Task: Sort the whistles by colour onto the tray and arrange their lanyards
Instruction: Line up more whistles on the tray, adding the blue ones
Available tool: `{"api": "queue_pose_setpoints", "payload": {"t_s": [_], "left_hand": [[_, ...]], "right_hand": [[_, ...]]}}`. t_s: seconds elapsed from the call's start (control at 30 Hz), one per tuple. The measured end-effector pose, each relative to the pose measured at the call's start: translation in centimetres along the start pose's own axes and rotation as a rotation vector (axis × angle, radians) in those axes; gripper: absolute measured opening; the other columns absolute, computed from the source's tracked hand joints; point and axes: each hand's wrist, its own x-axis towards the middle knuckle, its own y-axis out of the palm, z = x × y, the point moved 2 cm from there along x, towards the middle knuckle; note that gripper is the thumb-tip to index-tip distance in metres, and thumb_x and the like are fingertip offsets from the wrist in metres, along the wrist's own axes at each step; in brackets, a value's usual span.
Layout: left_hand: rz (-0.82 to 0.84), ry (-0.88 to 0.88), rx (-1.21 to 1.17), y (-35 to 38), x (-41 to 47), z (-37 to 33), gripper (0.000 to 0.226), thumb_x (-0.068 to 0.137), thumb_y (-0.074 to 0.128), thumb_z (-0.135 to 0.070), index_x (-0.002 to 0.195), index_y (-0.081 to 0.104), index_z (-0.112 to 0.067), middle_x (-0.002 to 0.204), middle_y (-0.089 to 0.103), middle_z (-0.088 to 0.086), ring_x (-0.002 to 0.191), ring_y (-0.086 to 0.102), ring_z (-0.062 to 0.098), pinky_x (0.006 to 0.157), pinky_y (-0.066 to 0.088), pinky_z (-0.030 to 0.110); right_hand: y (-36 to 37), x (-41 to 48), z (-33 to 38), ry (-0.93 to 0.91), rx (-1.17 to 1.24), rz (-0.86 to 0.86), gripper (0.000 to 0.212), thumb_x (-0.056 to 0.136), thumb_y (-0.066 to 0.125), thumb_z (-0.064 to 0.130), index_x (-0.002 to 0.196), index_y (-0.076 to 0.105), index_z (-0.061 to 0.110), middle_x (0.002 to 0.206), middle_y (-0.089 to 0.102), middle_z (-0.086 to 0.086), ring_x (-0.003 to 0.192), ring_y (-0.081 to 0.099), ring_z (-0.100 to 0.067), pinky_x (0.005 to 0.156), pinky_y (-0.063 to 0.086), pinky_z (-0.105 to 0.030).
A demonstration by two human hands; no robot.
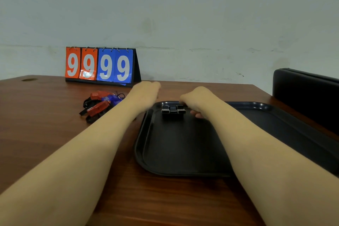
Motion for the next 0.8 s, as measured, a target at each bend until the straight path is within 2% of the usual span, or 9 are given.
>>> {"api": "queue_pose_setpoints", "payload": {"t_s": [0.1,0.17,0.23,0.3,0.37,0.47,0.6,0.7,0.8], "left_hand": [[-0.116,0.026,-0.403,-0.6,0.1,-0.7,0.025,0.095,0.035,0.0,0.101,0.059,0.004,0.08,0.052,0.014,0.069,0.052,0.027,0.078,0.051,0.044],[-0.12,0.132,-0.606,-0.7,-0.4,-1.0,0.02,0.097,0.041,-0.01,0.094,0.06,-0.009,0.082,0.063,0.008,0.069,0.06,0.016,0.071,0.051,0.029],[-0.071,0.26,-0.634,-0.3,-0.7,-0.9,0.018,0.097,0.047,-0.017,0.103,0.064,-0.016,0.096,0.07,0.001,0.082,0.065,0.005,0.072,0.048,0.018],[-0.019,0.288,-0.793,-0.4,-0.9,-0.7,0.019,0.096,0.051,-0.011,0.108,0.065,-0.015,0.104,0.07,0.002,0.092,0.066,0.012,0.079,0.052,0.025],[-0.021,0.282,-0.947,-0.6,-0.8,-0.6,0.023,0.093,0.052,-0.002,0.111,0.064,-0.01,0.101,0.066,0.006,0.093,0.065,0.017,0.087,0.054,0.028],[-0.032,0.248,-1.011,-0.4,-0.9,-0.5,0.026,0.09,0.054,0.004,0.113,0.063,-0.006,0.098,0.064,0.007,0.094,0.066,0.019,0.086,0.056,0.03],[-0.056,0.209,-0.99,-0.4,-1.1,-0.4,0.027,0.089,0.058,0.001,0.115,0.063,-0.007,0.106,0.065,0.013,0.097,0.068,0.022,0.073,0.059,0.025],[-0.04,0.212,-1.012,-0.5,-1.2,-0.4,0.021,0.089,0.06,-0.003,0.109,0.065,-0.009,0.104,0.067,0.012,0.093,0.07,0.02,0.074,0.059,0.026],[-0.072,0.217,-0.936,-0.5,-1.2,-0.4,0.016,0.088,0.062,-0.005,0.103,0.066,-0.01,0.104,0.067,0.015,0.093,0.07,0.022,0.075,0.059,0.028]], "right_hand": [[-0.4,0.5,0.2,-0.189,0.12,-0.212,0.018,0.089,0.045,0.011,0.071,0.045,0.009,0.069,0.047,-0.005,0.062,0.045,-0.021,0.052,0.036,-0.027],[-0.1,0.5,0.8,-0.312,0.206,-0.234,0.012,0.09,0.044,0.011,0.081,0.053,0.013,0.081,0.057,-0.004,0.073,0.056,-0.023,0.061,0.045,-0.031],[0.5,0.3,1.5,-0.399,0.284,-0.145,0.015,0.094,0.043,0.014,0.097,0.057,0.018,0.096,0.064,-0.004,0.088,0.064,-0.026,0.079,0.053,-0.04],[0.9,0.1,1.9,-0.435,0.338,-0.048,0.025,0.099,0.038,0.017,0.114,0.058,0.014,0.101,0.064,-0.007,0.085,0.066,-0.024,0.081,0.055,-0.04],[0.8,0.0,1.8,-0.455,0.431,-0.032,0.028,0.1,0.042,0.018,0.122,0.058,0.009,0.1,0.065,-0.008,0.079,0.066,-0.019,0.074,0.057,-0.032],[0.5,0.2,1.3,-0.466,0.487,-0.091,0.024,0.094,0.057,0.013,0.117,0.058,0.006,0.098,0.066,-0.013,0.071,0.065,-0.015,0.064,0.056,-0.023],[0.4,0.4,1.0,-0.463,0.42,-0.178,0.019,0.086,0.067,0.013,0.101,0.056,0.013,0.087,0.064,-0.006,0.073,0.066,-0.018,0.068,0.056,-0.029],[0.2,0.2,1.0,-0.48,0.33,-0.233,0.027,0.08,0.074,0.017,0.087,0.049,0.021,0.085,0.062,-0.004,0.077,0.063,-0.023,0.069,0.053,-0.033],[0.2,0.2,0.9,-0.511,0.268,-0.25,0.03,0.078,0.076,0.016,0.087,0.047,0.018,0.078,0.053,0.004,0.07,0.053,-0.013,0.057,0.042,-0.02]]}}
